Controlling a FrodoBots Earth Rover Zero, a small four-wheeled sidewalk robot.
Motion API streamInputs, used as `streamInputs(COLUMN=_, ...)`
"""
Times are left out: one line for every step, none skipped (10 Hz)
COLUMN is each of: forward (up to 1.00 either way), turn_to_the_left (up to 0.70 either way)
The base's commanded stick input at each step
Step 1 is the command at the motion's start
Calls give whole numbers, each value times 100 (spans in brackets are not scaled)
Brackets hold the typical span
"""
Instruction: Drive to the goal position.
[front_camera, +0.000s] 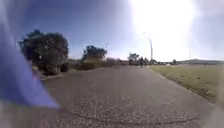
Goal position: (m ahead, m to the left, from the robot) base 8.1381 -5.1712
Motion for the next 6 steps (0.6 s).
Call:
streamInputs(forward=100, turn_to_the_left=0)
streamInputs(forward=100, turn_to_the_left=0)
streamInputs(forward=100, turn_to_the_left=0)
streamInputs(forward=100, turn_to_the_left=0)
streamInputs(forward=100, turn_to_the_left=0)
streamInputs(forward=100, turn_to_the_left=0)
